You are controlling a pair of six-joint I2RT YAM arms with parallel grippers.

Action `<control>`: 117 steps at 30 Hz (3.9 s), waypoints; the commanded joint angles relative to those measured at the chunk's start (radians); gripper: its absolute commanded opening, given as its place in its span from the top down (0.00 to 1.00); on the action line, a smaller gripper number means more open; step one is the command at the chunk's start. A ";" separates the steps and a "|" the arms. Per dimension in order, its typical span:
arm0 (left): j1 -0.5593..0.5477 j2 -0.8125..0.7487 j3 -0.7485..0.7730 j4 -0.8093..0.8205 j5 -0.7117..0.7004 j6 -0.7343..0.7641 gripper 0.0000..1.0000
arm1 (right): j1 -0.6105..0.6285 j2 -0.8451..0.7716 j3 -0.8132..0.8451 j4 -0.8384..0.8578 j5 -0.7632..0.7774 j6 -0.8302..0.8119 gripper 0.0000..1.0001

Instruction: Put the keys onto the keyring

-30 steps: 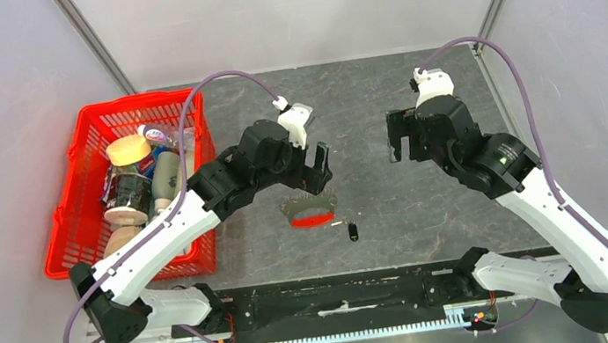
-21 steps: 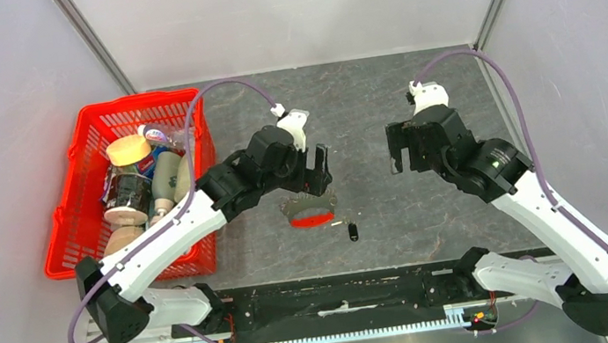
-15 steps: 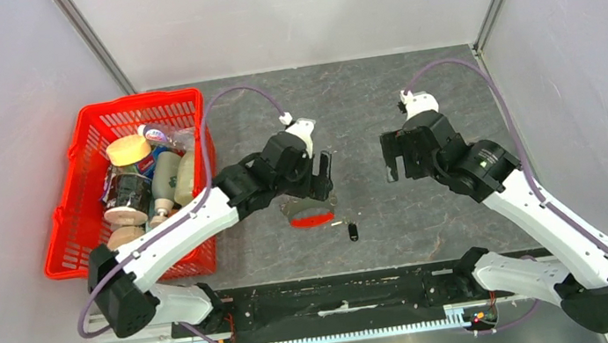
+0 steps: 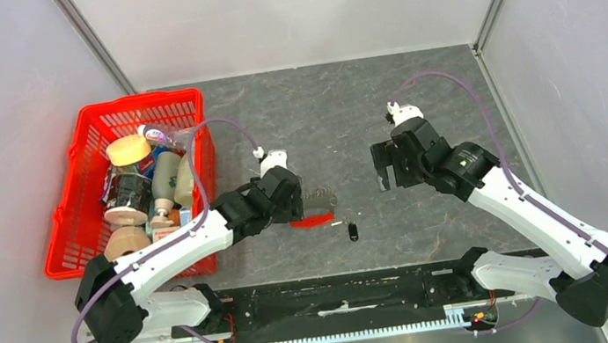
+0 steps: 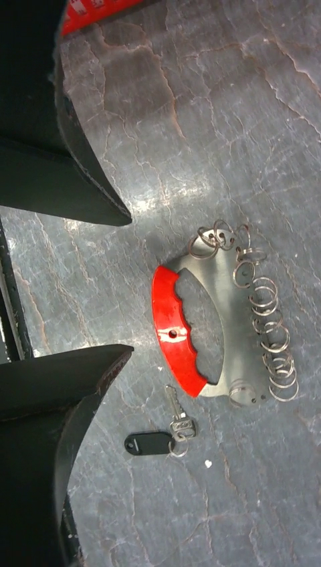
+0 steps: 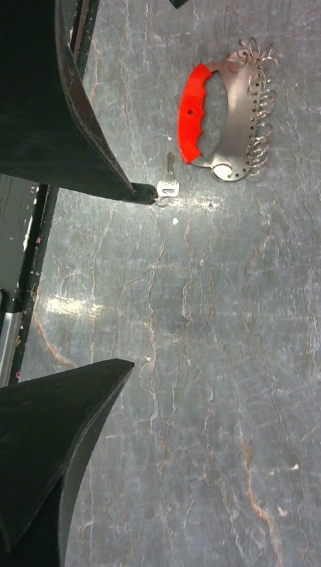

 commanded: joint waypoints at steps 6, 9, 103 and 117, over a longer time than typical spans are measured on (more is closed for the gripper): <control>-0.003 0.087 -0.023 0.116 -0.045 -0.070 0.44 | 0.002 0.011 -0.027 0.076 -0.068 0.026 0.06; -0.003 0.138 -0.012 0.123 -0.047 -0.060 0.47 | 0.002 -0.007 -0.038 0.076 -0.067 0.028 0.05; 0.033 0.598 0.242 0.355 0.175 -0.122 0.60 | 0.002 -0.059 -0.128 0.142 -0.171 0.032 0.07; 0.032 0.562 0.189 0.371 0.202 -0.147 0.65 | 0.002 -0.062 -0.131 0.146 -0.180 0.033 0.08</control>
